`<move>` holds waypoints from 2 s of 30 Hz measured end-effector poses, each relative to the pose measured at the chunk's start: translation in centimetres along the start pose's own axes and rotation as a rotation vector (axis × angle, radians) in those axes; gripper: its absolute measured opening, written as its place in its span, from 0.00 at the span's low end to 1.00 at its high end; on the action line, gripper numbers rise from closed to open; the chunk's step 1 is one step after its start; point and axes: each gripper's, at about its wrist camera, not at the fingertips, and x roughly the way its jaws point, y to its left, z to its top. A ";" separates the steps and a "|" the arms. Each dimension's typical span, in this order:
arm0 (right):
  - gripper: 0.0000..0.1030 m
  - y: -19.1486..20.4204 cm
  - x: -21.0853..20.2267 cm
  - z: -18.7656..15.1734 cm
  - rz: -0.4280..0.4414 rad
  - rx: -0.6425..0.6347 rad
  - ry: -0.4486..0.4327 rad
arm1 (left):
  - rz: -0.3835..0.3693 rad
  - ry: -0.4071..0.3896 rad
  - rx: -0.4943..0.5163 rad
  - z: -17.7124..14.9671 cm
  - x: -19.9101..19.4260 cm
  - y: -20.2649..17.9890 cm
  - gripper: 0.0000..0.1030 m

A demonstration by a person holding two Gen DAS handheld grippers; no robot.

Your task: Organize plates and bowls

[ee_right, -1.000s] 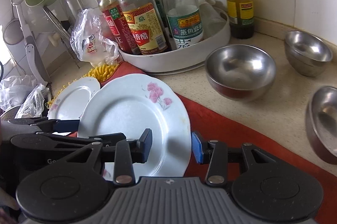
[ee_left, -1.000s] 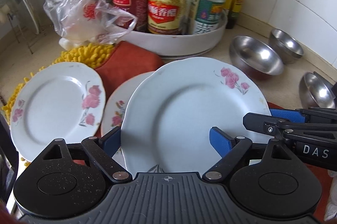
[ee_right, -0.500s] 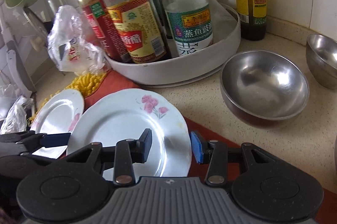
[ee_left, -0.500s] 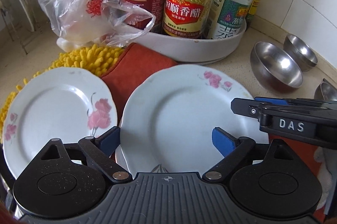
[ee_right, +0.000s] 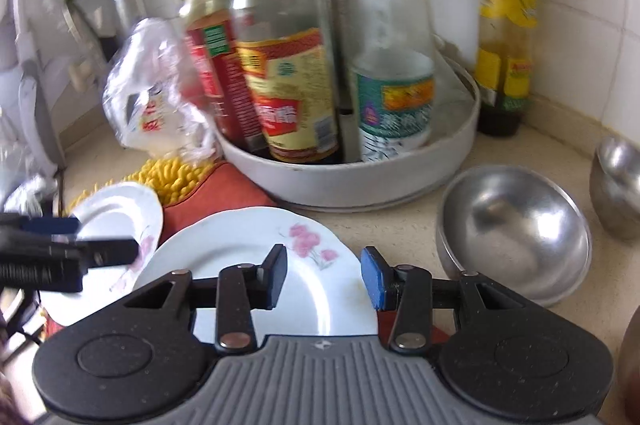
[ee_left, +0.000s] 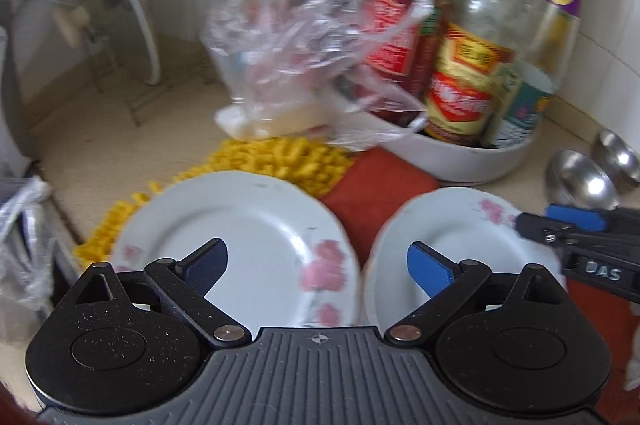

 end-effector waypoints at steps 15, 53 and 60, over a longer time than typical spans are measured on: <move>0.43 1.7 1.0 -0.9 0.091 -0.014 0.108 | 0.050 0.056 -0.089 -1.3 -0.5 5.4 0.98; 0.45 13.5 7.0 3.4 0.206 -0.149 0.093 | 0.079 0.109 -0.103 -2.2 0.5 9.2 0.97; 0.46 13.8 7.9 2.7 0.224 -0.148 0.126 | 0.084 0.113 -0.034 -2.0 1.2 7.5 0.98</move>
